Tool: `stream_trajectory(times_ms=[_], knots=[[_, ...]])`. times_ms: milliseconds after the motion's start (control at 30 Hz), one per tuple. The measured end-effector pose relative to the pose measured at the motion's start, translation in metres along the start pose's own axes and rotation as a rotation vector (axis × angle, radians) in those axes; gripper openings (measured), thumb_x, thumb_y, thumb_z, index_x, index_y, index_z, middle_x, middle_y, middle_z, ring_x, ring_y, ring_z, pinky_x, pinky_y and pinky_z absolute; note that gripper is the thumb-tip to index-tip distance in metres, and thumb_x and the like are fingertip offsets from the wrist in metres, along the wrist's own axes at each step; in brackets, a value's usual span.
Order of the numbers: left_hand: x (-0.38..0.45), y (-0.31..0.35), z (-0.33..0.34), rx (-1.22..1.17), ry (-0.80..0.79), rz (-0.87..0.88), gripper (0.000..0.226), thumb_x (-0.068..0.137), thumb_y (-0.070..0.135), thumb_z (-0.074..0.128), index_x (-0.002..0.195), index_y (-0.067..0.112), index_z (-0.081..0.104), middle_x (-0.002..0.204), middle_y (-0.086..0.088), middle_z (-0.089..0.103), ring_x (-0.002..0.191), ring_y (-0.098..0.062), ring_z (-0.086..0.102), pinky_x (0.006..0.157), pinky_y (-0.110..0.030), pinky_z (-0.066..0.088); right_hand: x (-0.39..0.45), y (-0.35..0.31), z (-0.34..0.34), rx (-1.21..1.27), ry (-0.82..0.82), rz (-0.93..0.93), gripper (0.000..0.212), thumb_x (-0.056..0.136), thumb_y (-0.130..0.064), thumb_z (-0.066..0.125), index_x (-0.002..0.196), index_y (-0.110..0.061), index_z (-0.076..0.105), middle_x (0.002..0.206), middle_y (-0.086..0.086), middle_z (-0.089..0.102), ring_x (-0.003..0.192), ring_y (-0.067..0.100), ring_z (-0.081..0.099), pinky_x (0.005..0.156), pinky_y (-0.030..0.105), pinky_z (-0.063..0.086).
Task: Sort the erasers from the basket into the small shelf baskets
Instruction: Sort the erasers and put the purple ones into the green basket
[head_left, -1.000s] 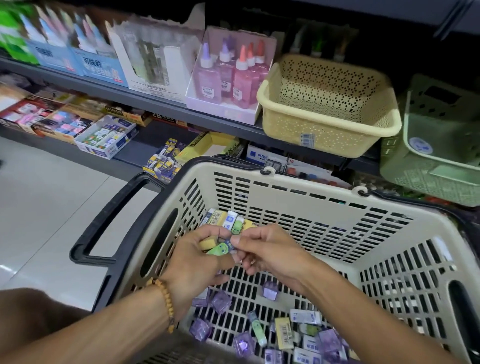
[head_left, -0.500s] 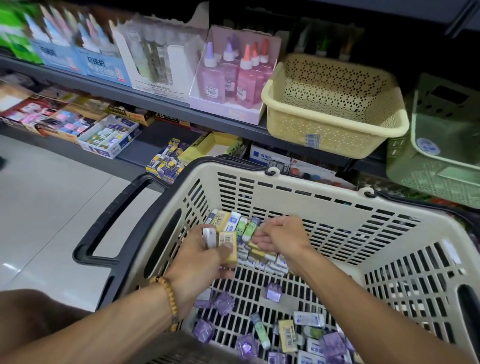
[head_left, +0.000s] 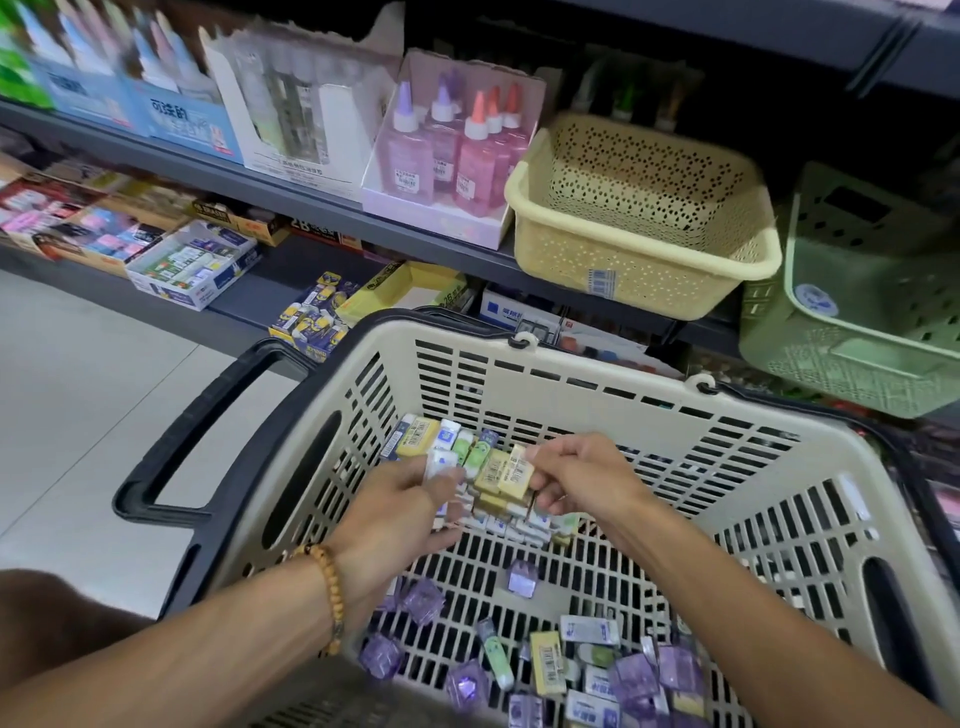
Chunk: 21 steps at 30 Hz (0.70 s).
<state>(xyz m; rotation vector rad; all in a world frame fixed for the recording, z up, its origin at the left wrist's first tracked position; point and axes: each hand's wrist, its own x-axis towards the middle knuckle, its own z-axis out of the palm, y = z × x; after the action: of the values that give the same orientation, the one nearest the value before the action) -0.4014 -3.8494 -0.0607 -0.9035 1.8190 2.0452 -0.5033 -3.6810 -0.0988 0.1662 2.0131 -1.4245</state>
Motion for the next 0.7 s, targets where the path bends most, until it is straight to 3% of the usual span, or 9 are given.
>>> stream_trajectory(times_ms=[100,167,233,333,400,533,633,700], knots=[[0.001,-0.002,-0.002,0.122,-0.029,0.045,0.016,0.093,0.025,0.058,0.096,0.015,0.072,0.112,-0.004,0.059,0.099,-0.019,0.061,0.067,-0.023,0.058,0.009,0.004,0.009,0.025,0.076,0.03,0.01,0.096,-0.006,0.059,0.096,-0.001,0.068,0.079,0.014,0.071,0.057,0.015,0.067,0.053,0.024,0.056],[0.003,-0.003,-0.002,0.162,-0.035,0.045,0.011,0.089,0.019,0.065,0.085,0.014,0.073,0.094,-0.007,0.059,0.082,-0.017,0.06,0.064,-0.023,0.057,0.008,0.003,0.015,-0.009,0.092,0.005,0.012,0.098,-0.011,0.057,0.096,-0.006,0.068,0.086,0.013,0.072,0.062,0.015,0.067,0.055,0.023,0.056],[0.004,-0.002,-0.001,0.182,-0.038,0.047,0.006,0.083,0.009,0.071,0.08,0.014,0.073,0.084,-0.005,0.063,0.077,-0.015,0.064,0.064,-0.024,0.058,0.0,0.003,0.016,-0.059,0.071,-0.067,0.017,0.099,-0.021,0.056,0.096,-0.013,0.07,0.088,0.009,0.07,0.062,0.013,0.064,0.056,0.024,0.054],[0.004,-0.004,0.0,0.242,-0.087,0.034,0.012,0.076,0.002,0.075,0.086,0.01,0.075,0.087,-0.007,0.072,0.083,-0.017,0.071,0.069,-0.026,0.06,-0.024,0.0,0.015,-0.041,-0.178,-0.133,0.02,0.095,-0.031,0.062,0.097,-0.015,0.073,0.082,0.003,0.07,0.062,0.013,0.063,0.056,0.023,0.052],[0.003,-0.006,0.002,0.29,-0.161,0.03,0.014,0.076,0.003,0.076,0.089,0.009,0.075,0.088,-0.006,0.074,0.083,-0.015,0.072,0.07,-0.025,0.059,-0.038,0.002,0.014,-0.086,-0.288,-0.13,0.016,0.092,-0.022,0.068,0.104,-0.012,0.07,0.079,0.004,0.071,0.063,0.013,0.064,0.057,0.024,0.053],[0.003,-0.02,0.014,0.608,-0.36,0.163,0.022,0.076,0.017,0.079,0.095,0.022,0.071,0.09,-0.001,0.07,0.083,-0.013,0.07,0.074,-0.026,0.058,-0.059,0.01,-0.015,-0.159,-0.192,-0.103,0.009,0.091,-0.013,0.067,0.099,-0.009,0.067,0.078,0.006,0.07,0.065,0.013,0.064,0.059,0.024,0.054],[0.015,-0.039,0.031,0.9,-0.549,0.307,0.046,0.076,0.022,0.08,0.117,0.03,0.059,0.103,0.006,0.06,0.093,-0.006,0.063,0.081,-0.023,0.056,-0.075,0.021,-0.057,-0.171,-0.059,-0.089,0.004,0.093,-0.015,0.065,0.09,-0.013,0.067,0.077,0.003,0.07,0.065,0.009,0.065,0.061,0.023,0.056],[0.024,-0.058,0.051,1.124,-0.674,0.407,0.061,0.078,0.029,0.078,0.132,0.028,0.049,0.116,0.007,0.056,0.104,-0.006,0.056,0.094,-0.027,0.051,-0.08,0.028,-0.078,-0.168,0.025,-0.089,0.005,0.093,-0.016,0.065,0.088,-0.016,0.065,0.076,0.001,0.07,0.062,0.006,0.065,0.057,0.021,0.053]])
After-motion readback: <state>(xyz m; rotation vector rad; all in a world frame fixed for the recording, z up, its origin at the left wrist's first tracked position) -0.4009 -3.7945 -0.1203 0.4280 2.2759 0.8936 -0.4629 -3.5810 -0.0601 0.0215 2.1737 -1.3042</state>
